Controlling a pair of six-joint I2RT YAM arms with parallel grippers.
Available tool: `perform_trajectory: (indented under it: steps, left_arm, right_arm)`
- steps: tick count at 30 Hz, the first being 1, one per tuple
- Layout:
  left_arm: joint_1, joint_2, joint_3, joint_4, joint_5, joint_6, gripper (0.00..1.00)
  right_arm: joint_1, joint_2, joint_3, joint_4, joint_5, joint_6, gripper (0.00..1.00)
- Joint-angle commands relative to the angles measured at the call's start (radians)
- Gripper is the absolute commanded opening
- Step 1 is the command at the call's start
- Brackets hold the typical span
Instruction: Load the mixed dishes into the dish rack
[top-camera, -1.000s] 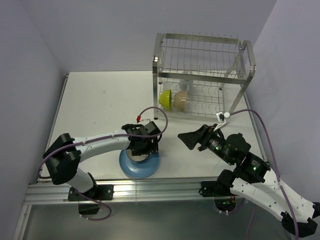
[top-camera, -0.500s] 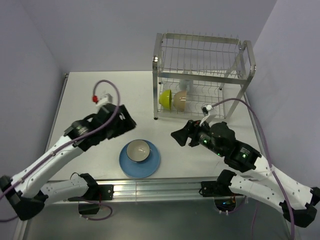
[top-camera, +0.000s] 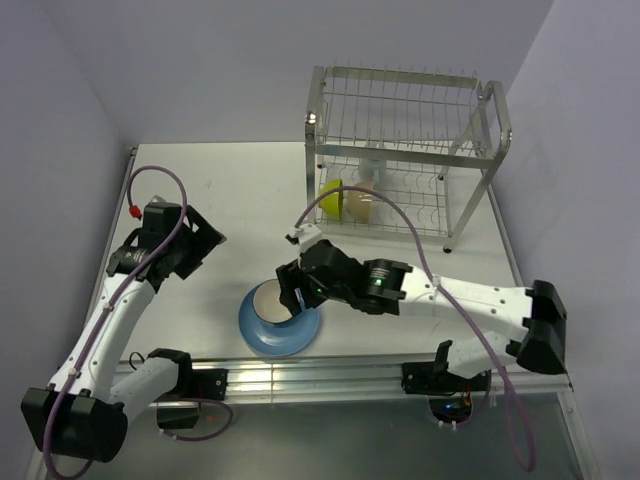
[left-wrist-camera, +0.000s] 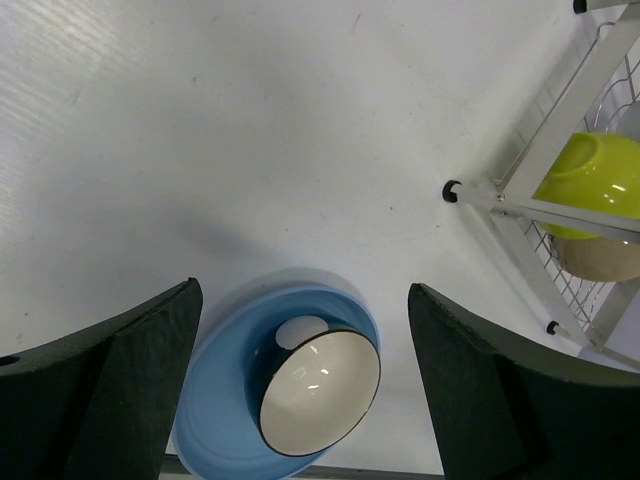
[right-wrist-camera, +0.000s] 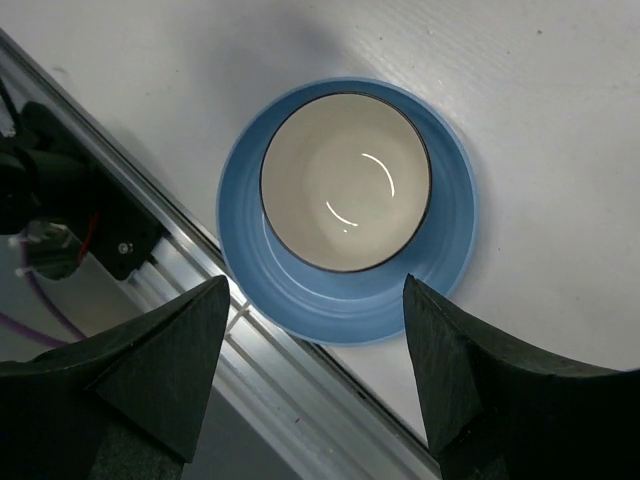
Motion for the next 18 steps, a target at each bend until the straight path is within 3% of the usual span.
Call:
perform_trajectory:
  steps: [1, 6, 18]
  left_arm:
    - [0.033, -0.078, -0.051, 0.043, 0.056, -0.012, 0.91]
    - [0.073, -0.129, -0.125, 0.05, 0.074, -0.005, 0.95]
    - [0.092, -0.181, -0.102, 0.021, 0.148, 0.029, 0.95]
  right_arm:
    - [0.009, 0.089, 0.096, -0.002, -0.036, -0.067, 0.77]
    - [0.016, 0.278, 0.193, 0.016, -0.135, -0.104, 0.78]
    - [0.038, 0.557, 0.353, -0.011, -0.125, -0.141, 0.73]
